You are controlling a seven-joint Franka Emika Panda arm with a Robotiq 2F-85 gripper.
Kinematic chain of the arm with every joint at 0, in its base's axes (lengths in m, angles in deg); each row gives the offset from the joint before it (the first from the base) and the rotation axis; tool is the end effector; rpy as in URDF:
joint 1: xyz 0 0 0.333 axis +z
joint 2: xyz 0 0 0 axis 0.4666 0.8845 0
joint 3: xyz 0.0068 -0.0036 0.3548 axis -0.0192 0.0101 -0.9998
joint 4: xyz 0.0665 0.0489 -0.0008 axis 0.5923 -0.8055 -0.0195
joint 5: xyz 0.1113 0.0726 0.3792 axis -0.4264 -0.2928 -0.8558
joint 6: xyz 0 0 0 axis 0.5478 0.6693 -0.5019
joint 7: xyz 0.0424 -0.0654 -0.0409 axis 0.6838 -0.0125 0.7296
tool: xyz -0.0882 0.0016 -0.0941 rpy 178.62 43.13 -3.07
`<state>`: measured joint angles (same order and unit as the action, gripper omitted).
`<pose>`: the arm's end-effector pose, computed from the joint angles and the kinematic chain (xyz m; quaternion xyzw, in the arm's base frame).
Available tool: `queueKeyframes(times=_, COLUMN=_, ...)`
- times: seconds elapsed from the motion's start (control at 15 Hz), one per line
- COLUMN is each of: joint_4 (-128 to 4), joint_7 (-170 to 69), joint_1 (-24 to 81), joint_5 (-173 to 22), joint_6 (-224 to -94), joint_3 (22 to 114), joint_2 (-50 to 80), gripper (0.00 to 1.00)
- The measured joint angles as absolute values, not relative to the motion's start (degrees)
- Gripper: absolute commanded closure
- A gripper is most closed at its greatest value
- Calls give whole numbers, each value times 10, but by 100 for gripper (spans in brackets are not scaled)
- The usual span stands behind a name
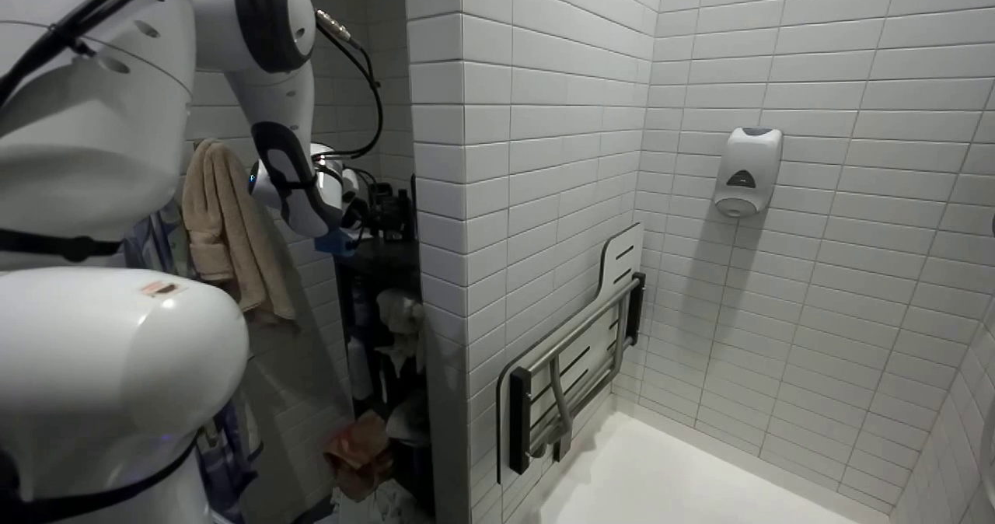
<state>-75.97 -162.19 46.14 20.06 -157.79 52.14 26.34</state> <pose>0.6178 0.3094 0.2949 0.8516 -0.0935 0.4994 0.1290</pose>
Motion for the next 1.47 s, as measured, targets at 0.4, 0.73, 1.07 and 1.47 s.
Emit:
queueKeyframes(times=0.4, joint_4=-760, joint_7=-1633, joint_1=441, joint_5=237, joint_6=-1625, joint_3=520, joint_2=273, gripper=0)
queueKeyframes(times=0.73, joint_4=-759, joint_7=-1638, joint_1=443, joint_5=274, joint_6=-1638, joint_3=506, joint_2=277, gripper=0)
queueKeyframes(times=1.07, joint_4=-758, joint_7=-1644, joint_1=442, joint_5=292, joint_6=-1633, joint_3=502, joint_2=283, gripper=0)
queueKeyframes(times=1.47, joint_4=-746, joint_7=-1653, joint_1=436, joint_5=310, joint_6=-1619, joint_3=503, joint_2=298, gripper=0)
